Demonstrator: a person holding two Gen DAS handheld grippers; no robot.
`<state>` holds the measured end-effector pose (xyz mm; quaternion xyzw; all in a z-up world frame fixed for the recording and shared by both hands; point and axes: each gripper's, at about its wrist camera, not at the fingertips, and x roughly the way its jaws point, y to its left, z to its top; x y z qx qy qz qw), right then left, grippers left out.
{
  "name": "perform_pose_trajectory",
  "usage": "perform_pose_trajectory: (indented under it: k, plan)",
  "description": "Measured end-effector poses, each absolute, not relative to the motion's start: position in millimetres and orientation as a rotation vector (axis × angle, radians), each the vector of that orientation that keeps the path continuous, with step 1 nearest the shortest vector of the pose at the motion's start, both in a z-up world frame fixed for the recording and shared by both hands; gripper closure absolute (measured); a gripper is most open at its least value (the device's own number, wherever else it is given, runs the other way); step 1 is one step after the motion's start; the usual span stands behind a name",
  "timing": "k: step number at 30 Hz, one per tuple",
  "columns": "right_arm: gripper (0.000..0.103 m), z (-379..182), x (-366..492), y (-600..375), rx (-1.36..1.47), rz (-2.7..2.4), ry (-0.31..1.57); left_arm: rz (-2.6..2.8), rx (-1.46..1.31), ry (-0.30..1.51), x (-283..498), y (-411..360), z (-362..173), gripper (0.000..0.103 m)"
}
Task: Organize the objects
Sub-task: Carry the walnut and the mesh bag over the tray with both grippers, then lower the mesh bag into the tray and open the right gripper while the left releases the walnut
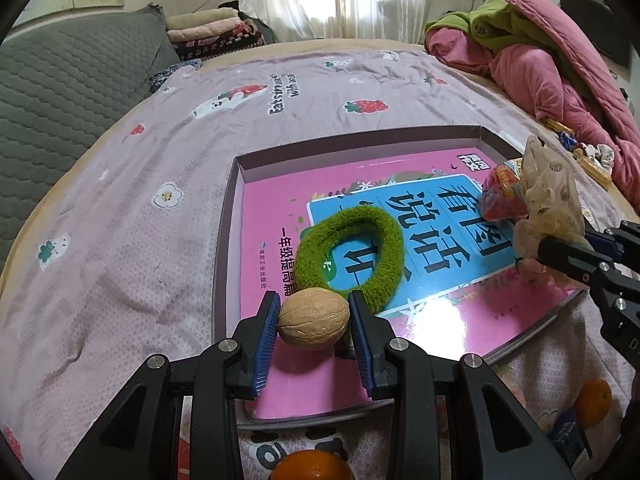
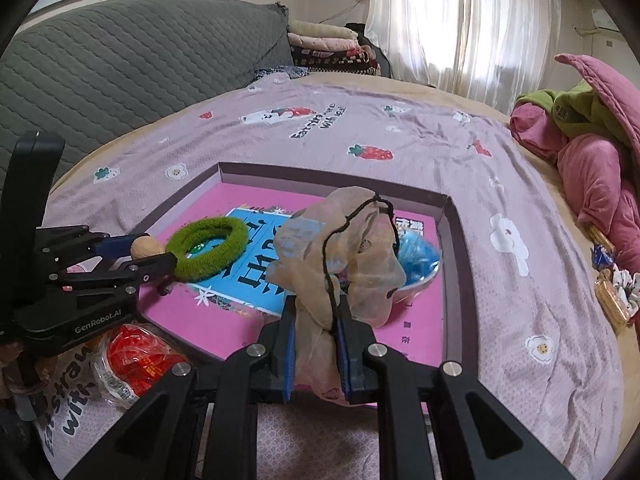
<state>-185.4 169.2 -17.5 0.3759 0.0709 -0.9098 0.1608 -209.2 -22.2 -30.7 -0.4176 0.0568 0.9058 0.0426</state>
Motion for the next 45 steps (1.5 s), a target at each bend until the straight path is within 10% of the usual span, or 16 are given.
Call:
perform_pose_trajectory:
  k: [28,45]
  plan:
    - [0.083,-32.1,-183.1,154.7,1.077,-2.570,0.174,2.740,-1.316,0.133,-208.9,-21.4,-36.3,0.067]
    - [0.051,-19.8,-177.9,158.4,1.060,-2.622,0.225,2.721,-1.306,0.085,-207.3,-28.4,-28.2,0.067]
